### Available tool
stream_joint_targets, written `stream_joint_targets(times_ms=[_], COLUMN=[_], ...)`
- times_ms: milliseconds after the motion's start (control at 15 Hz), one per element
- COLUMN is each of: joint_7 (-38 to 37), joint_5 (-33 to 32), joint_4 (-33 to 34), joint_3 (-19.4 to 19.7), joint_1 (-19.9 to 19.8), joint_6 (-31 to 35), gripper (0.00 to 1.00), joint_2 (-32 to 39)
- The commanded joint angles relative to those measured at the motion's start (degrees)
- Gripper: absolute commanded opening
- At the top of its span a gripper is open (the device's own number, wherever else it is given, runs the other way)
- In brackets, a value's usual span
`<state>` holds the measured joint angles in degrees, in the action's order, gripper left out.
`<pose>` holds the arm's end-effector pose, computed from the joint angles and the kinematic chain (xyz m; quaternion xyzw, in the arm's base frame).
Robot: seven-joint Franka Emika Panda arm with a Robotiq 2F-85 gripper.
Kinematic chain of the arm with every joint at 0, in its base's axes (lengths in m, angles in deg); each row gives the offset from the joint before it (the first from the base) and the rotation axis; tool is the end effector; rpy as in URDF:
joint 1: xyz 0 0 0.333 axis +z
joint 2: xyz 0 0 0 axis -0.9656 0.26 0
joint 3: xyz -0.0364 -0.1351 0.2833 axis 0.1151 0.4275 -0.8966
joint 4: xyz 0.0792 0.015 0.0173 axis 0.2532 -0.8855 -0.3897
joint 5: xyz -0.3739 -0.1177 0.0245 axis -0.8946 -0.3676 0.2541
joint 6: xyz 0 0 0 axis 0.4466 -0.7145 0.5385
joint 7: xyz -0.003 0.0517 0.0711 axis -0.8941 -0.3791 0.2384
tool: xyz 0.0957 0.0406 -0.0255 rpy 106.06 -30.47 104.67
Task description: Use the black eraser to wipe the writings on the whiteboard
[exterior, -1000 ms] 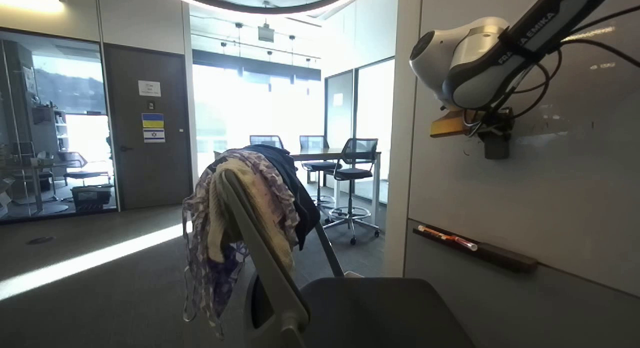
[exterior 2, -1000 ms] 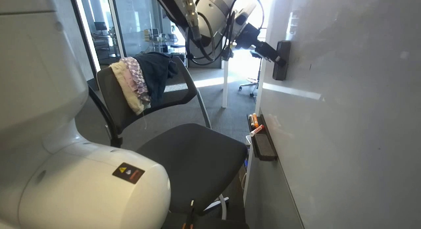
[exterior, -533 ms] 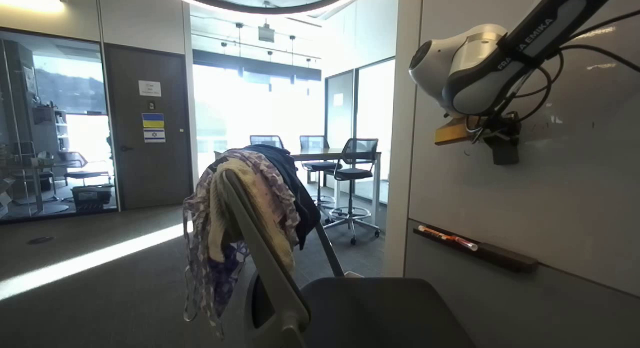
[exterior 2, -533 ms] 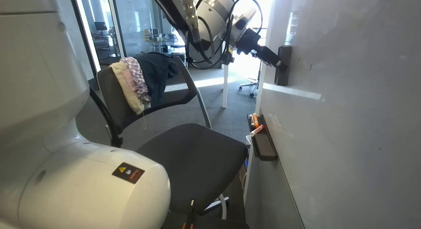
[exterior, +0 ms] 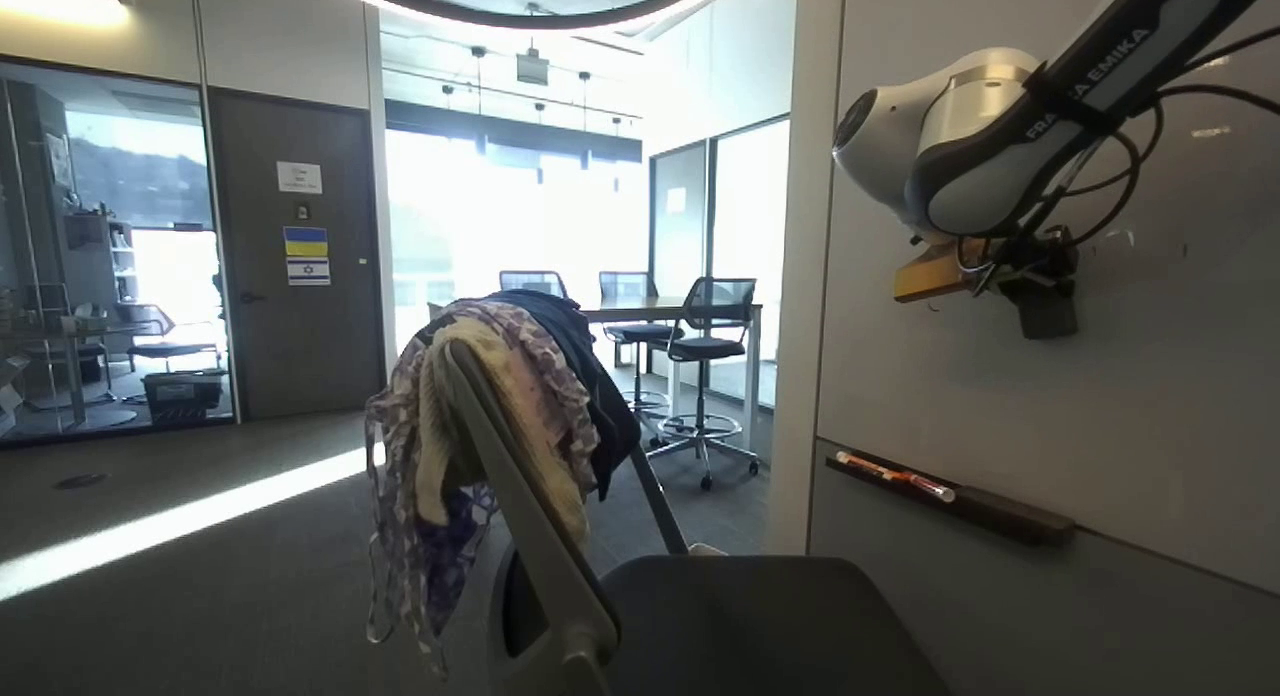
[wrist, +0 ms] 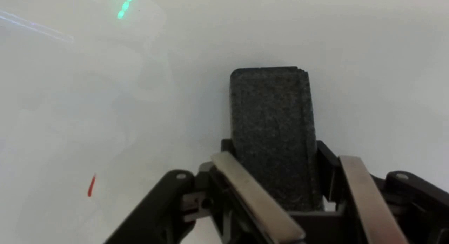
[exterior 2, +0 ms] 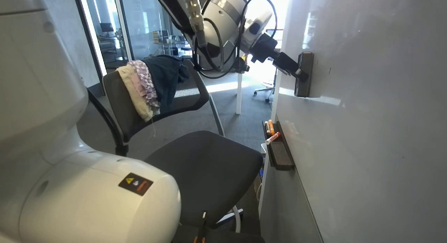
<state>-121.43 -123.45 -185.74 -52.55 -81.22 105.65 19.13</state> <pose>0.4706 -0.2047 0.4670 0.6422 -0.5803 0.2619 0.4270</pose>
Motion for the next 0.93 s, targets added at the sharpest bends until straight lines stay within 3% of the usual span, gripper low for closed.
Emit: stream_joint_targets(times_ms=[0, 267, 467, 867], joint_7=[2.59, 5.75, 8.73, 18.92], joint_5=[-1.19, -0.64, 0.49, 5.49], joint_4=[8.47, 16.6, 17.23, 8.94], joint_3=[-1.47, -2.6, -3.31, -3.35], joint_1=[0.04, 0.56, 0.94, 0.13], joint_6=[-1.04, -1.24, 0.38, 18.24], gripper=[0.31, 0.31, 0.31, 0.31], joint_2=[7.63, 14.1, 13.7, 8.03])
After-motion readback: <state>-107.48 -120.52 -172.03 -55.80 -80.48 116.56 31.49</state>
